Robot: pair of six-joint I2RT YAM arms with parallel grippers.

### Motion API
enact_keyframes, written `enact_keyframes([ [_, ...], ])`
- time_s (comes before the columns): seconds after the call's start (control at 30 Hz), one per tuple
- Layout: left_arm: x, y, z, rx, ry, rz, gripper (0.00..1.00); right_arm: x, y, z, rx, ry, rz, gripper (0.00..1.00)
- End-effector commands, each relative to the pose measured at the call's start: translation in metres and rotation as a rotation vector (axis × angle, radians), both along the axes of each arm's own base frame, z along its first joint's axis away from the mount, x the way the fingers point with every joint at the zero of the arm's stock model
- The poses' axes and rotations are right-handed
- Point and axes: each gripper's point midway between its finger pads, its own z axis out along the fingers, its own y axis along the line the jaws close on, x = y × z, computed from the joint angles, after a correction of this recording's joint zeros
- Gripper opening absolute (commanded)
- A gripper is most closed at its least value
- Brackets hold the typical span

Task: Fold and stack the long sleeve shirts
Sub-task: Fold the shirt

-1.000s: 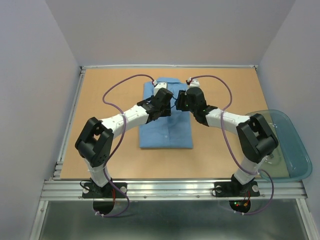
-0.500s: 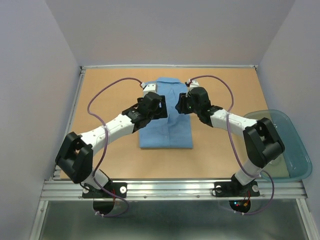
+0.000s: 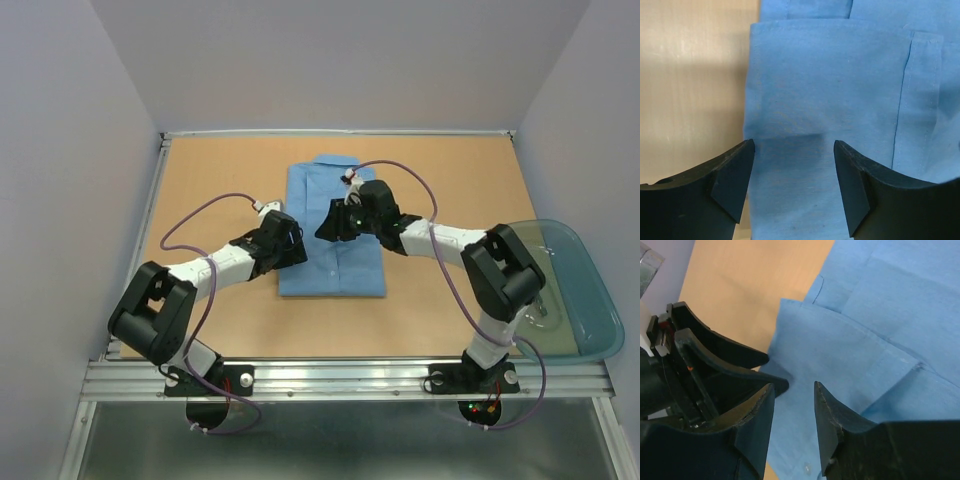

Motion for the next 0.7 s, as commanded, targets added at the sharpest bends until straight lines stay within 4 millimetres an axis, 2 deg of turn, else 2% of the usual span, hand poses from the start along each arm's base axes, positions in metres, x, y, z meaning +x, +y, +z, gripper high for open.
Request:
enact_keyframes([
  [0.0,0.005,-0.017,0.001,-0.091,-0.009,-0.023,0.75,0.005,0.024,0.006,0.154,0.027,-0.001,0.43],
  [0.03,0.004,-0.017,-0.002,-0.093,-0.003,-0.024,0.75,0.007,0.025,-0.010,0.149,0.059,-0.009,0.43],
  [0.07,0.002,-0.017,-0.009,-0.091,0.016,-0.025,0.75,0.011,0.024,-0.019,0.136,0.064,-0.034,0.43],
  [0.17,-0.002,-0.012,-0.022,-0.086,0.053,-0.018,0.75,0.022,0.006,-0.052,0.123,0.121,-0.129,0.42],
  [0.37,-0.007,-0.011,-0.038,-0.085,0.099,-0.017,0.75,0.049,-0.059,-0.079,0.135,0.151,-0.280,0.41],
  [0.4,-0.007,-0.010,-0.039,-0.086,0.103,-0.016,0.75,0.055,-0.073,-0.079,0.141,0.154,-0.304,0.41],
  [0.47,-0.007,-0.010,-0.040,-0.085,0.111,-0.015,0.75,0.055,-0.081,-0.074,0.155,0.147,-0.285,0.41],
  [0.57,-0.002,-0.011,-0.028,-0.093,0.086,-0.018,0.75,0.059,-0.086,-0.042,0.198,0.087,-0.252,0.42],
  [0.6,-0.001,-0.010,-0.023,-0.087,0.080,-0.022,0.75,0.057,-0.083,-0.024,0.219,0.055,-0.226,0.43],
  [0.63,0.005,-0.013,-0.007,-0.101,0.040,-0.024,0.76,0.057,-0.082,-0.015,0.229,0.042,-0.216,0.43],
  [0.67,0.008,-0.012,0.002,-0.099,0.019,-0.020,0.77,0.055,-0.081,-0.007,0.241,0.031,-0.199,0.44],
])
